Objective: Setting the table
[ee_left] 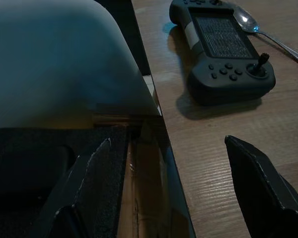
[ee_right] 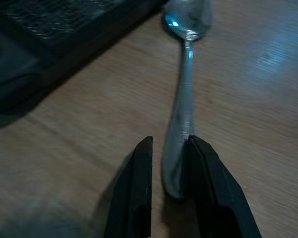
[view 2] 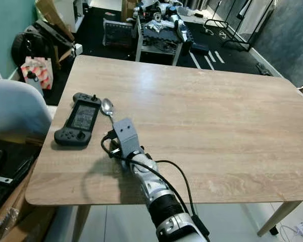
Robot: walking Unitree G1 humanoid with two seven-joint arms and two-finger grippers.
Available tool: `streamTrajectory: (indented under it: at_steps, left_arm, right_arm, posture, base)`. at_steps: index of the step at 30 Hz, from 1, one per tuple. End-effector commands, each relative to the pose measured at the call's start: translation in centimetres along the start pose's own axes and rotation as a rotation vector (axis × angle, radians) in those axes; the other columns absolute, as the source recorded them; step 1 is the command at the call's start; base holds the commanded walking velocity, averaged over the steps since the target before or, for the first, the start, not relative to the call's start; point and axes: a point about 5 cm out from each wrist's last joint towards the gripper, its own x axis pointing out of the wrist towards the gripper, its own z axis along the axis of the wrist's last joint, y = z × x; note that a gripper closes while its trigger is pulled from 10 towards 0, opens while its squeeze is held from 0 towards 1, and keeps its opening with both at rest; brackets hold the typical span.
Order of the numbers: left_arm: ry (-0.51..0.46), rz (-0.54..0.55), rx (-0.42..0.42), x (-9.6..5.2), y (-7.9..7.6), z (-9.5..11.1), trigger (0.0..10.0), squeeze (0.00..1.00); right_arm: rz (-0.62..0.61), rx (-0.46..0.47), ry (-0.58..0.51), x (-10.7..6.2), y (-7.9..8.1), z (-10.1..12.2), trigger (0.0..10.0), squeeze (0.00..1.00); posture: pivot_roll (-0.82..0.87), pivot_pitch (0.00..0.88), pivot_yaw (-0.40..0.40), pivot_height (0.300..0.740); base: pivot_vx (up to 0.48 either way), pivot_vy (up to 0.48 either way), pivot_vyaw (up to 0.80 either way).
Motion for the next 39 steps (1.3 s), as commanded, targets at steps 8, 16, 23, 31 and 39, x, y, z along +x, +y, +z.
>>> streamTrajectory:
  at_steps: [8,16,23,31,39]
  left_arm:
    - [0.019,-0.016,0.000,-0.3,-0.6,-0.2,10.0,0.00]
    - [0.026,-0.012,0.003,-0.3,-0.6,-0.2,10.0,0.00]
    - [0.031,-0.008,0.003,-0.5,-0.7,-0.2,10.0,0.00]
    - [0.029,-0.039,-0.004,-0.4,-0.9,0.1,10.0,0.00]
    - [0.051,-0.149,-0.044,-0.3,-1.8,0.4,10.0,0.00]
  right_arm:
    - [-0.010,0.095,-0.038,-0.8,-0.8,-0.1,10.0,1.00]
    - [0.057,0.089,0.054,-0.4,0.4,-1.1,10.0,0.00]
    - [0.062,0.067,0.094,-0.4,0.5,-1.6,4.2,0.00]
    - [0.039,0.057,0.134,-0.5,0.2,-2.2,0.0,0.00]
    - [0.008,0.057,0.166,-0.8,-0.5,-2.8,0.0,0.00]
  posture:
    - [0.33,0.212,-0.070,0.740]
    - [0.33,0.219,-0.071,0.740]
    - [0.33,0.221,-0.074,0.740]
    - [0.33,0.221,-0.073,0.740]
    - [0.33,0.220,-0.070,0.740]
  base:
    - [0.000,0.000,0.00]
    - [0.000,0.000,0.00]
    - [0.000,0.000,0.00]
    - [0.000,0.000,0.00]
    - [0.000,0.000,0.00]
